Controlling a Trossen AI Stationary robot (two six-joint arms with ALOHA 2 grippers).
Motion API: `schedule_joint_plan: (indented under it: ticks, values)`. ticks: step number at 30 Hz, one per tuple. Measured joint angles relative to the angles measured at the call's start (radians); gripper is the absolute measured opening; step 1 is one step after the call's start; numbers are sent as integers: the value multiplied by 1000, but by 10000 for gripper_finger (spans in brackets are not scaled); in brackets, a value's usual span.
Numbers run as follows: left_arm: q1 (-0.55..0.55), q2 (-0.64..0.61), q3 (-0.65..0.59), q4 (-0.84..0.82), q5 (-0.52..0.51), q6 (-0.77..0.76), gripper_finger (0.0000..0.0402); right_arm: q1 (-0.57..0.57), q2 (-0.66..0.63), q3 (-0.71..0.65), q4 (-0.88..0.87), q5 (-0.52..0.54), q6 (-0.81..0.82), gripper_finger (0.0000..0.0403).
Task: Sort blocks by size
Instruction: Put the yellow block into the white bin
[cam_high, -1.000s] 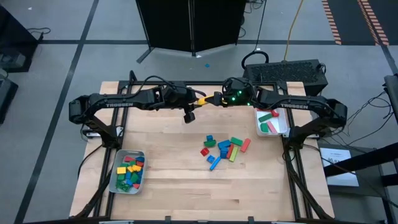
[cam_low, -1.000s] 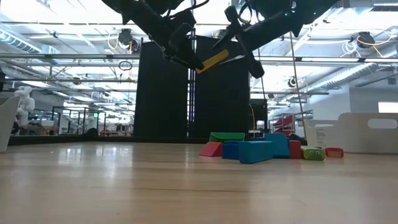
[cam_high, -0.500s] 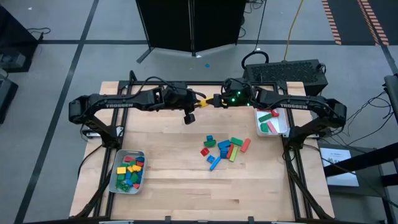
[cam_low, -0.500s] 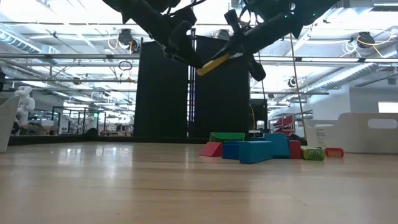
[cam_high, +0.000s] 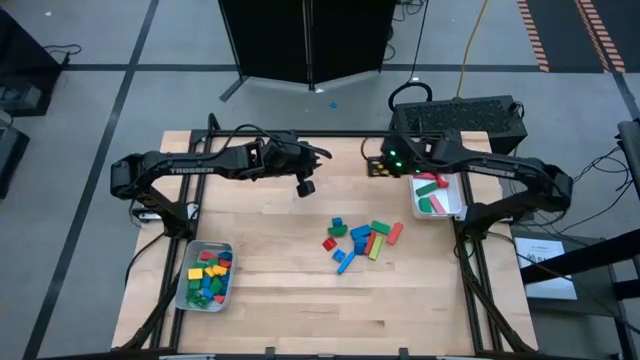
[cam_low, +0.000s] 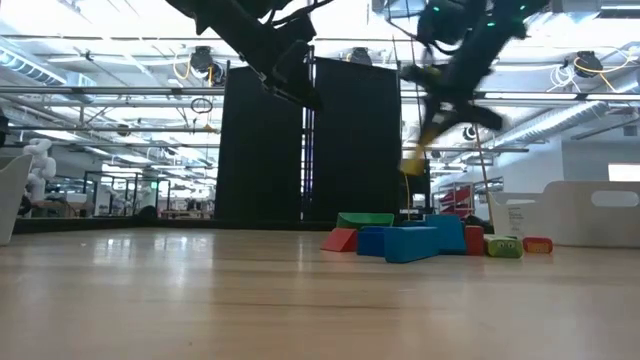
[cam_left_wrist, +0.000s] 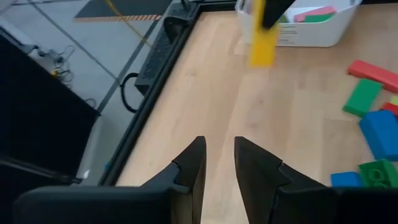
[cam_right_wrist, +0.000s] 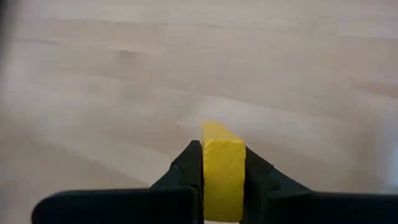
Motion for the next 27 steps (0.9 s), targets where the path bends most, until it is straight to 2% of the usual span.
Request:
schedule_joint_plan:
  ticks: [6, 10, 15, 17, 24, 27]
  values:
    - [1, 0, 0, 5, -21, -8, 88, 5, -112, 0, -372, 150, 161, 36]
    - [1, 0, 0, 6, -20, -60, 88, 17, -144, 0, -598, 195, 293, 36]
    - [1, 8, -1, 14, -12, -86, 89, 16, -127, 0, -849, 220, 415, 42]
    - [1, 9, -1, 15, 8, -86, 89, 16, -122, 0, -859, 221, 413, 71]
    - [-8, 27, -1, 23, 92, -87, 89, 14, -122, 0, -764, 226, 360, 216]
    - [-21, 36, -2, 3, 133, -87, 103, 14, -121, 0, -750, 227, 357, 257]
